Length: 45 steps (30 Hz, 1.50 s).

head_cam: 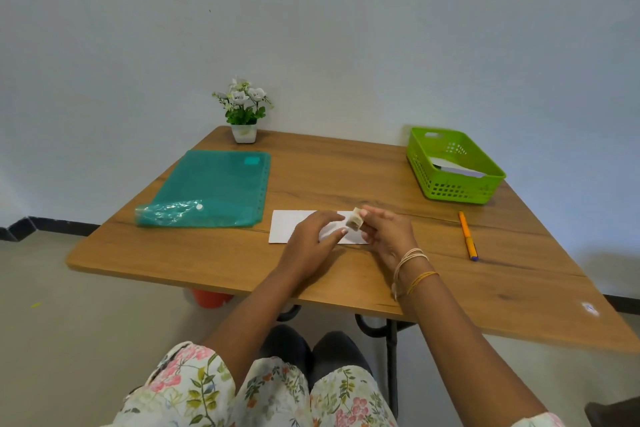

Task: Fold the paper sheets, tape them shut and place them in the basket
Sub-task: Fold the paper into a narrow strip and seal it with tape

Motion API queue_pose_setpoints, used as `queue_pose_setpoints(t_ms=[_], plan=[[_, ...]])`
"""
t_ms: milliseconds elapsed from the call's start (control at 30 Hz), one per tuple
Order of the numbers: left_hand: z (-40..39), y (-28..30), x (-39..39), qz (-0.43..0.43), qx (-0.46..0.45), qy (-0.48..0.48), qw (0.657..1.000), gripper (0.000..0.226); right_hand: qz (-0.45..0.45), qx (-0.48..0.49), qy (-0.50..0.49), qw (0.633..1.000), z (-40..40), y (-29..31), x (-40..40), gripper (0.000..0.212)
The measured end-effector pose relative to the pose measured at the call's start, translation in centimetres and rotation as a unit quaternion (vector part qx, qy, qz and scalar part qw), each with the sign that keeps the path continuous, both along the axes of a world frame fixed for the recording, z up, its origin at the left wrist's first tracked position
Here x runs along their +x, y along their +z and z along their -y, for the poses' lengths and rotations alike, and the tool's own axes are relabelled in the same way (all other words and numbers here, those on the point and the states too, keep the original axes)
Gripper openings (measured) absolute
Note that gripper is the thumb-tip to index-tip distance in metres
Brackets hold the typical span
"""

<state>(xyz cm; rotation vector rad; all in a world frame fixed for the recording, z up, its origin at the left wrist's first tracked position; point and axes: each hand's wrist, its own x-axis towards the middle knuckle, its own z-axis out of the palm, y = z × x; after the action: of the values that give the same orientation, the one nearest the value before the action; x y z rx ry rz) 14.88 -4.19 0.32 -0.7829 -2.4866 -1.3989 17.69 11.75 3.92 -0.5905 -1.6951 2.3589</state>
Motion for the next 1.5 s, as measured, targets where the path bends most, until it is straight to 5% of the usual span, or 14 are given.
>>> queue_pose_setpoints(t_ms=[133, 300, 533, 767, 1033, 1500], plan=[[0.5, 0.2, 0.0, 0.030, 0.092, 0.004, 0.995, 0.017, 0.008, -0.164, 0.071, 0.984, 0.8, -0.5, -0.7, 0.020], [0.3, 0.2, -0.4, 0.072, 0.122, 0.028, 0.989, 0.012, 0.013, -0.205, 0.078, 0.976, 1.6, -0.6, -1.1, 0.024], [0.4, 0.2, -0.3, 0.076, 0.120, 0.019, 0.990, 0.013, -0.011, 0.057, 0.106, 0.993, 2.0, -1.0, -1.0, 0.018], [0.4, 0.4, -0.3, 0.077, 0.112, 0.031, 0.990, 0.015, -0.093, 0.385, 0.106, 0.912, 2.1, -1.5, -0.7, 0.032], [0.4, 0.3, -0.2, 0.099, 0.116, 0.013, 0.988, 0.022, -0.119, 0.425, 0.087, 0.893, 2.0, -1.6, -0.8, 0.036], [0.3, 0.3, 0.0, 0.075, 0.091, 0.026, 0.993, 0.016, -0.203, 0.562, -0.022, 0.802, 2.6, -1.7, -0.3, 0.017]])
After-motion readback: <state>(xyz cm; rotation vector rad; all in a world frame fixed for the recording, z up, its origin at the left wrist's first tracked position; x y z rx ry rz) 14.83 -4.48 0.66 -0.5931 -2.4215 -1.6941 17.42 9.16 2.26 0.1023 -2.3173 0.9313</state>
